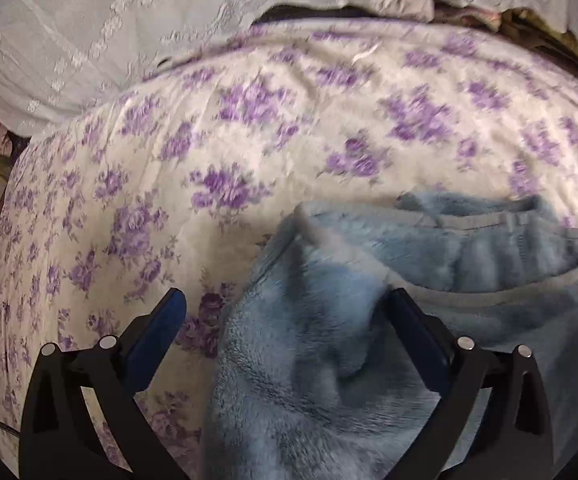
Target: Fold small clothes
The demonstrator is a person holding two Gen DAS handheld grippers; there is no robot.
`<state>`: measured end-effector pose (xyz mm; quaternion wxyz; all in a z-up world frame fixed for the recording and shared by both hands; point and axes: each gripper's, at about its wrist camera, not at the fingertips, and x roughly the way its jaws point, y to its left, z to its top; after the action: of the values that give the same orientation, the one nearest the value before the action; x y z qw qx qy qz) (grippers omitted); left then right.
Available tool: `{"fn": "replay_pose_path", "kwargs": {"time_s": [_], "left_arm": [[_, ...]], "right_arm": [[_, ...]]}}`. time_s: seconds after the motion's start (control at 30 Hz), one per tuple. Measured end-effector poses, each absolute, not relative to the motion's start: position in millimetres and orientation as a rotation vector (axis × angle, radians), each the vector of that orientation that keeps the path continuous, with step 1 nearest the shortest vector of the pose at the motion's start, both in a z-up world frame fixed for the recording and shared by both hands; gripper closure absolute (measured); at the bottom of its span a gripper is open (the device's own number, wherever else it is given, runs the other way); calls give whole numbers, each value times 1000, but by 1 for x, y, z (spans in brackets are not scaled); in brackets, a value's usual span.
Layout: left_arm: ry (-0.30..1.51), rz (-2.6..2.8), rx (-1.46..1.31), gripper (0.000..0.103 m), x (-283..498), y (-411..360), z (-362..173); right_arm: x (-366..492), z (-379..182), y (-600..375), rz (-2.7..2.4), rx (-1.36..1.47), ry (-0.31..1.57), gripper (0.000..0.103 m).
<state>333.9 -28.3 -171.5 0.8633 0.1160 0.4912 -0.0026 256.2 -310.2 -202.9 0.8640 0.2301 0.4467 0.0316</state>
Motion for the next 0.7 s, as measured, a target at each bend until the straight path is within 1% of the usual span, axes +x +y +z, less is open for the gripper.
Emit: {"fn": "replay_pose_path", "kwargs": {"time_s": [0.07,0.13,0.17,0.23,0.3,0.37,0.47,0.57,0.67,0.7], "left_arm": [[981,-67,254,4,321,-39,-154],[956,-109,295,4,310,-56,-149],[955,-118,332,4,307,-67,-153],[981,-94,406,4,308,-83,-172],[1027,-77,430,4,310,-86,-190],[1024,-63,410,4,309,-83,-192],[1021,-76,375,5,301,-79,-178],[993,-121,346,5,283,-78,-162],[995,-135,389,5,263,-82,-172],[1004,-127,414,4,260,-84,-180]], "right_arm": [[247,-192,-308,85,490,903,96],[243,-191,-303,97,482,913,89],[243,-196,-300,98,466,936,83],[246,-207,-297,88,438,974,84],[244,-210,-299,93,449,967,85],[239,-204,-303,88,467,960,84],[226,-189,-303,78,459,918,79],[204,-177,-299,96,441,891,78],[183,-187,-291,107,426,925,69],[179,-195,-289,110,420,949,69]]}}
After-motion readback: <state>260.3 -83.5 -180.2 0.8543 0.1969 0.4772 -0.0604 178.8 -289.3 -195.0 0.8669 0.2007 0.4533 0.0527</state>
